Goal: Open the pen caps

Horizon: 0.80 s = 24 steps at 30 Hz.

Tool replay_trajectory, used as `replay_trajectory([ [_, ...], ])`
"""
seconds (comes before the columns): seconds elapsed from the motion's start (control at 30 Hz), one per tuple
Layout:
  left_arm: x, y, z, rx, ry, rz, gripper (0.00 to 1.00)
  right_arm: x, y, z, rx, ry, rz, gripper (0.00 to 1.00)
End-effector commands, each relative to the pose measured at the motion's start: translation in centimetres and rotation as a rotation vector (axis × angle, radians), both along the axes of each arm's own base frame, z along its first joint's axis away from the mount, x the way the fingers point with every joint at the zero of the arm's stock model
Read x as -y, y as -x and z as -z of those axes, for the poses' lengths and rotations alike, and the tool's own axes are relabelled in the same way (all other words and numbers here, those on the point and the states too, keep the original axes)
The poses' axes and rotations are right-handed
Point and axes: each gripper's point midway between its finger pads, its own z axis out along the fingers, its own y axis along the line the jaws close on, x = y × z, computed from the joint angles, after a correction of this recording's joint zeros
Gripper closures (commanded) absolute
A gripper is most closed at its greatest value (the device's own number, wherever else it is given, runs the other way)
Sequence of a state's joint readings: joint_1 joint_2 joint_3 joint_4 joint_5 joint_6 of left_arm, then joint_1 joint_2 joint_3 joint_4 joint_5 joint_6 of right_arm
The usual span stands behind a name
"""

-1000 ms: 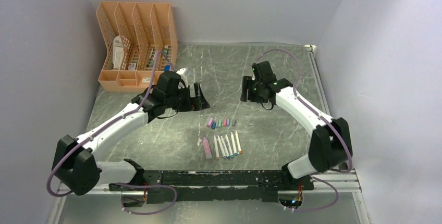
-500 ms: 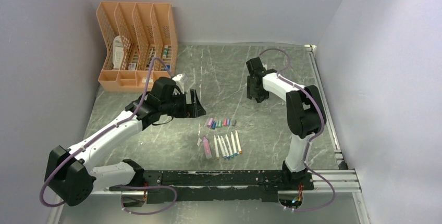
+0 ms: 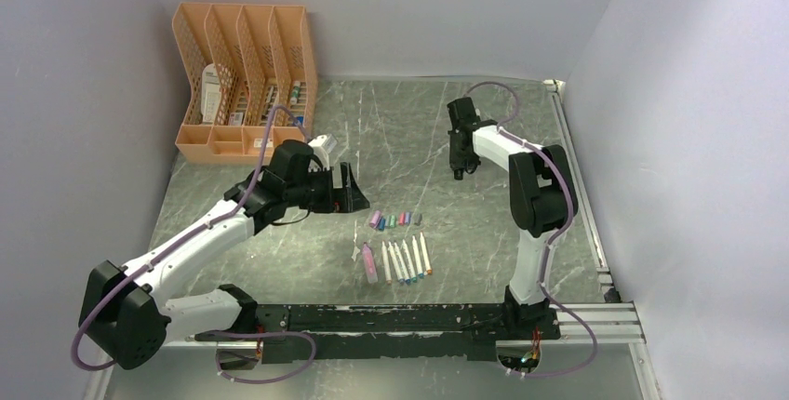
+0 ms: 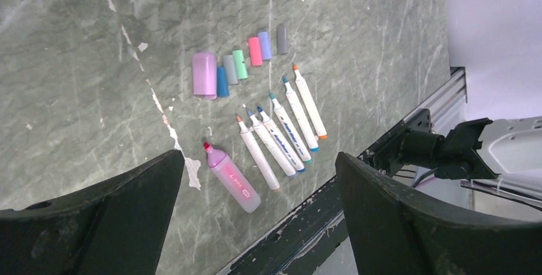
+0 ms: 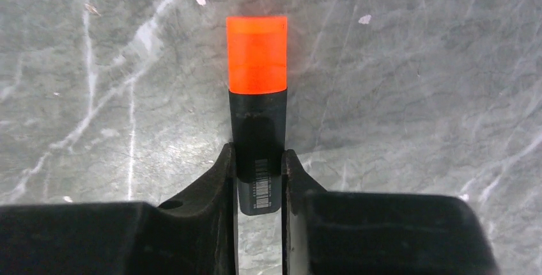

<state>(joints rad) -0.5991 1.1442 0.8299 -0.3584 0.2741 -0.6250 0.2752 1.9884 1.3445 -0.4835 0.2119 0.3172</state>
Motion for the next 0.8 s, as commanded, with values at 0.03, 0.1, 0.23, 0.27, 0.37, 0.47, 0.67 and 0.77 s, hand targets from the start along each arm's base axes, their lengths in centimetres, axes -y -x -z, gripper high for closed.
replay_trajectory([
  [0.03, 1.6, 0.2, -1.0, 0.008, 0.113, 0.045, 0.0, -1.6, 1.6, 1.0, -0.045, -0.104, -0.063, 0.97],
  [0.1, 2.2, -0.1, -1.3, 0.009, 0.153, 0.04, 0.0, -2.3, 2.4, -0.3, -0.024, -0.143, -0.081, 0.99],
  [0.23, 3.1, -0.9, -1.6, 0.011, 0.216, 0.026, 0.01, -4.6, 4.5, -4.1, 0.034, -0.244, -0.149, 1.0],
  [0.27, 3.4, -1.1, -1.6, 0.01, 0.232, 0.026, 0.0, -5.5, 5.3, -5.2, 0.047, -0.279, -0.179, 1.0],
  [0.37, 4.4, -1.9, -2.0, 0.015, 0.292, 0.023, 0.0, -7.8, 8.0, -9.3, 0.102, -0.347, -0.266, 1.0],
  [0.47, 5.3, -2.8, -2.4, 0.015, 0.347, 0.007, 0.0, -10.2, 11.4, -12.3, 0.133, -0.411, -0.345, 1.0],
  [0.67, 6.6, -4.2, -3.1, 0.022, 0.489, -0.033, 0.03, -13.1, 16.8, -15.7, 0.158, -0.527, -0.445, 1.0],
  [0.77, 7.0, -4.5, -3.3, 0.014, 0.557, -0.044, 0.04, -14.4, 18.3, -17.2, 0.169, -0.59, -0.488, 1.0],
])
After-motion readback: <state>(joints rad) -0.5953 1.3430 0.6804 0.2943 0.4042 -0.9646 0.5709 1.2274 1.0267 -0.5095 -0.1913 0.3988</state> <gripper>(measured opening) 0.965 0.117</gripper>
